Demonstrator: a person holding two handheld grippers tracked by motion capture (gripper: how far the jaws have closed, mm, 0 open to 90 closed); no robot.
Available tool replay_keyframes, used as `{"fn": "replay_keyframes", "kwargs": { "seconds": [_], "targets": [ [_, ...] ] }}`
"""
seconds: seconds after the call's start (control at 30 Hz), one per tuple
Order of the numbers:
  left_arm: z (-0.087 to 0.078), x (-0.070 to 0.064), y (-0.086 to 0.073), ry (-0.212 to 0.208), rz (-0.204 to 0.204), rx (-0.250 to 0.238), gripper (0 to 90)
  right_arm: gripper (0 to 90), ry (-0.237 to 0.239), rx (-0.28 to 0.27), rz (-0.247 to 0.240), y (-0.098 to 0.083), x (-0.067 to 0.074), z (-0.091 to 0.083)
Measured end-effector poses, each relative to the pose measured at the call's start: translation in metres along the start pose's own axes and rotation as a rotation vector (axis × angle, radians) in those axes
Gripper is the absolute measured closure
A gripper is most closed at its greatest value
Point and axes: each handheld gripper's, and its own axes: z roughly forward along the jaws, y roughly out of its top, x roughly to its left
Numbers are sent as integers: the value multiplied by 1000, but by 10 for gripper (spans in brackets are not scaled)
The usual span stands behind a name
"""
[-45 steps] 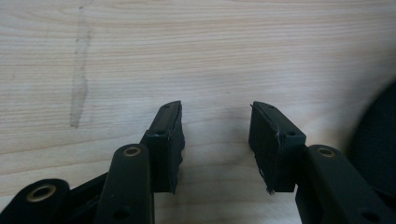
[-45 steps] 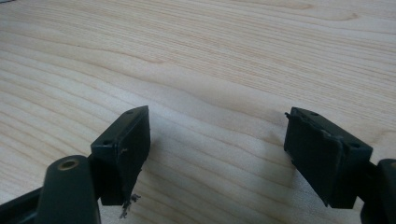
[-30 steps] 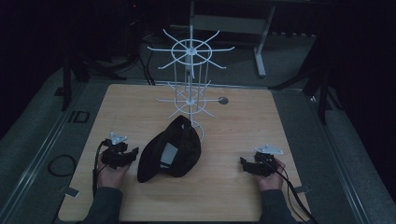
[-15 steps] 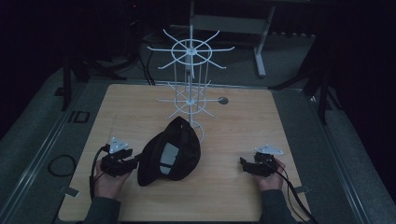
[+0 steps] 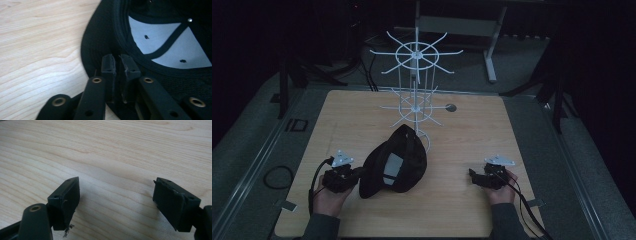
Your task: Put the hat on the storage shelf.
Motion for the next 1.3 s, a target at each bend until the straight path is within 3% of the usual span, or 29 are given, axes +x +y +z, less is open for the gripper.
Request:
{"fn": "replay_keyframes", "kwargs": {
  "seconds": [0.1,0.37,0.73,0.97,1.13,1.3],
  "targets": [
    [-2,-5,-1,-9,18,-5,833,214,0,0,-1,0,0,0],
    [-16,-26,-7,-21,98,-52,650,215,0,-1,-1,0,0,0],
    [-42,-43,-19,-86,139,-137,493,213,1,0,0,0,0,0],
    [-39,-53,-22,-91,192,-109,430,213,1,0,1,0,0,0],
    [-22,-59,-20,-44,232,-40,353,213,2,0,1,0,0,0],
    [2,-58,-19,2,237,36,325,213,3,1,0,0,0,0]
  ]
}}
